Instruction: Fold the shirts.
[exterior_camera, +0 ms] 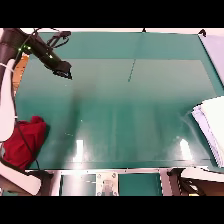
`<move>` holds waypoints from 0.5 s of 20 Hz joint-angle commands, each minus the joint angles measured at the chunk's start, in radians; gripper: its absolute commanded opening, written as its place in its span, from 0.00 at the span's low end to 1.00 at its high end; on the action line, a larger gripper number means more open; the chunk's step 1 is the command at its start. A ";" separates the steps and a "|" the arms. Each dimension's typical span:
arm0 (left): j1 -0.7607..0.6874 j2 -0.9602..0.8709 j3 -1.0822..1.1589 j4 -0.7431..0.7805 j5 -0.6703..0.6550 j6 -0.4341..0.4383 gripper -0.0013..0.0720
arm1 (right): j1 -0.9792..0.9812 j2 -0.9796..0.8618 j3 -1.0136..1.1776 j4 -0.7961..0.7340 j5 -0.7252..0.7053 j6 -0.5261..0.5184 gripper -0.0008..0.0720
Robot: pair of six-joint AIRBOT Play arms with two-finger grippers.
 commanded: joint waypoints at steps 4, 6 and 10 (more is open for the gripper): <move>0.001 0.318 -0.409 0.070 0.105 -0.084 0.05 | 0.502 0.111 -0.223 0.123 -0.197 -0.103 0.04; 0.001 0.460 -0.614 0.136 0.145 -0.133 0.05 | 0.654 0.174 -0.388 0.124 -0.272 -0.103 0.04; 0.001 0.721 -0.946 0.147 0.211 -0.209 0.05 | 0.904 0.285 -0.646 0.132 -0.387 -0.070 0.04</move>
